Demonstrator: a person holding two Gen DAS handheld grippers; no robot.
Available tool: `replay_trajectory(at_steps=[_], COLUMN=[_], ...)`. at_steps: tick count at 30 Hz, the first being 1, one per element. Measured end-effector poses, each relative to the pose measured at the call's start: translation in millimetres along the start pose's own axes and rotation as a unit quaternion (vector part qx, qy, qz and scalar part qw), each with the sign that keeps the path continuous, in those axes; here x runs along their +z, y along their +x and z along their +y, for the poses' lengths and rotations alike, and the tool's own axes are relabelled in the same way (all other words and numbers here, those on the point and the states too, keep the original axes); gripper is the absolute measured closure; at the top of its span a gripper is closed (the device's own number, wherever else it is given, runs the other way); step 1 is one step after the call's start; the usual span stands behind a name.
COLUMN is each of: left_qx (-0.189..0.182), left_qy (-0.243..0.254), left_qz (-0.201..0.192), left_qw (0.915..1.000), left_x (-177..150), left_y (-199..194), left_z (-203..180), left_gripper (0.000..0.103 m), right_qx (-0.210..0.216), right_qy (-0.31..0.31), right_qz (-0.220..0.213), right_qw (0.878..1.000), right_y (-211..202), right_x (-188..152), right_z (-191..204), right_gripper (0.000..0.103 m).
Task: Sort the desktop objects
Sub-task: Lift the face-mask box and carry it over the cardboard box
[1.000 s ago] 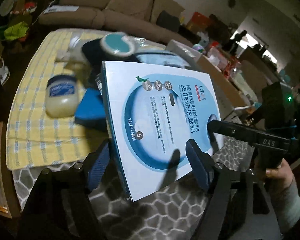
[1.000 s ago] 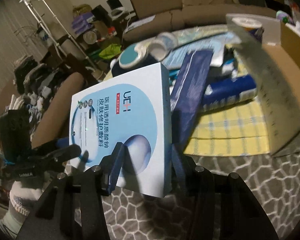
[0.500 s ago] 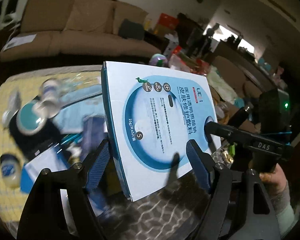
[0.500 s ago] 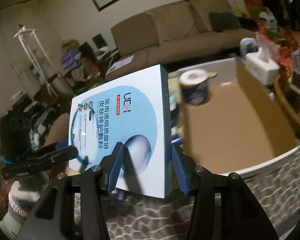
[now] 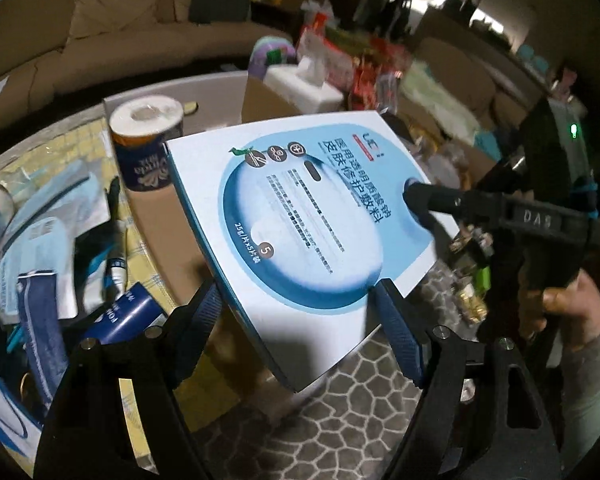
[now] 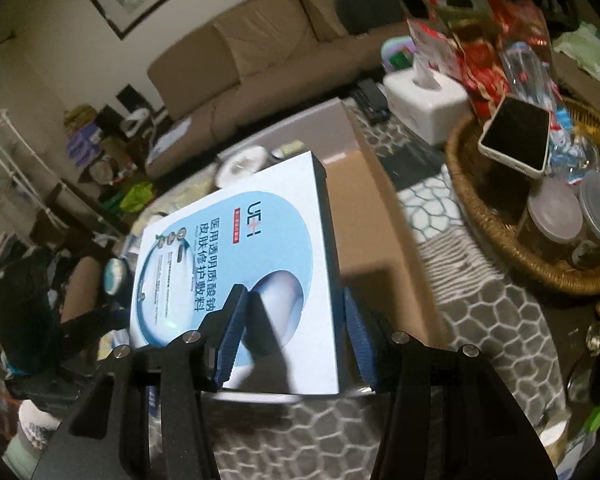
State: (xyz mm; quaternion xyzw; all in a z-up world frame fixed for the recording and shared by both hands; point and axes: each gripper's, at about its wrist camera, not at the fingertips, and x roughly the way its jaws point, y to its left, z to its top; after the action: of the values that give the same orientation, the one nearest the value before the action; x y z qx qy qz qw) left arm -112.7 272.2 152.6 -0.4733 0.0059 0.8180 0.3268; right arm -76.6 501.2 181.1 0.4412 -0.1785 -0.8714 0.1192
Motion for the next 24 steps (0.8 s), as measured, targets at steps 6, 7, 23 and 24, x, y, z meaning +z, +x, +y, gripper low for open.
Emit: replay_trajectory(at_steps=[6, 7, 23, 24], left_qx=[0.017, 0.018, 0.024, 0.022], left_qy=[0.006, 0.009, 0.001, -0.003], left_qz=[0.048, 0.054, 0.010, 0.007], left_qw=[0.9987, 0.9984, 0.9997, 0.9997], left_x=[-3.8, -6.3, -14.4, -15.4], left_y=[32.8, 34.2, -22.6, -24.4], left_z=[3.1, 3.6, 20.8, 24.0], left_gripper=[0.028, 0.028, 0.020, 0.020], right_qx=[0.012, 0.020, -0.091, -0.097], right_qy=[-0.002, -0.003, -0.096, -0.104], right_qz=[0.054, 0.062, 0.139, 0.144], right_qw=[0.998, 0.998, 0.982, 0.979], right_y=[33.8, 37.8, 76.5, 80.7], right_x=[7.3, 7.4, 12.4, 12.9], right_z=[-18.8, -21.1, 0.3, 6.3], right_gripper=[0.049, 0.049, 0.052, 0.052])
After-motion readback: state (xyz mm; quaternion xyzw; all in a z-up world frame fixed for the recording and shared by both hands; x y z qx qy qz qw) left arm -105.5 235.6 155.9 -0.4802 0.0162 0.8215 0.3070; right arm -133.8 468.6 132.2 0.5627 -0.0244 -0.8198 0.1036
